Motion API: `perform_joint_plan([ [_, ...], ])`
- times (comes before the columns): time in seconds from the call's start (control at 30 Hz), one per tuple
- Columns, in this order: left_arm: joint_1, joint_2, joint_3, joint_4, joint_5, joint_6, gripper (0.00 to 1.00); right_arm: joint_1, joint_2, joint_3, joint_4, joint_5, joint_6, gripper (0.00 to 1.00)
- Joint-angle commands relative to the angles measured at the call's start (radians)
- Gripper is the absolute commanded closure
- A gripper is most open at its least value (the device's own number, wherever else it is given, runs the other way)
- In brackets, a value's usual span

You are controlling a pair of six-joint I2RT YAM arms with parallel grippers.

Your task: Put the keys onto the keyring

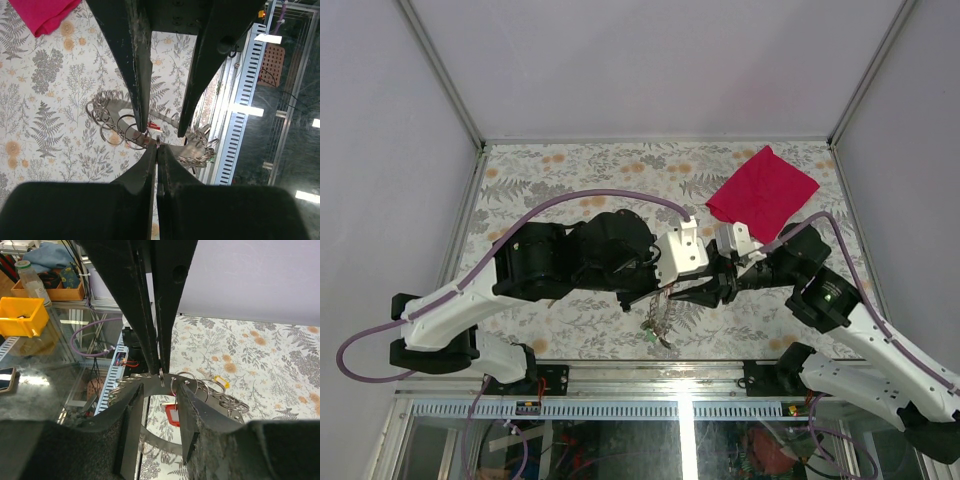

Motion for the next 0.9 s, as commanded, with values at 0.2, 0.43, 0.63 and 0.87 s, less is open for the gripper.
perform_joint_plan([
  [0.2, -0.009, 0.001, 0.039, 0.033, -0.008, 0.022, 1.0, 0.015, 0.034, 0.005, 0.095, -0.01, 0.008, 0.62],
  [0.43, -0.008, 0.004, 0.046, 0.033, -0.009, 0.022, 1.0, 0.04, 0.053, 0.007, 0.106, -0.004, 0.008, 0.7],
  [0.63, -0.009, 0.005, 0.044, 0.033, -0.006, 0.021, 1.0, 0.054, 0.058, 0.008, 0.124, 0.003, 0.008, 0.88],
  [0.87, -0.009, -0.031, 0.029, 0.08, -0.009, 0.014, 1.0, 0.061, 0.029, -0.033, 0.254, 0.022, 0.088, 1.0],
])
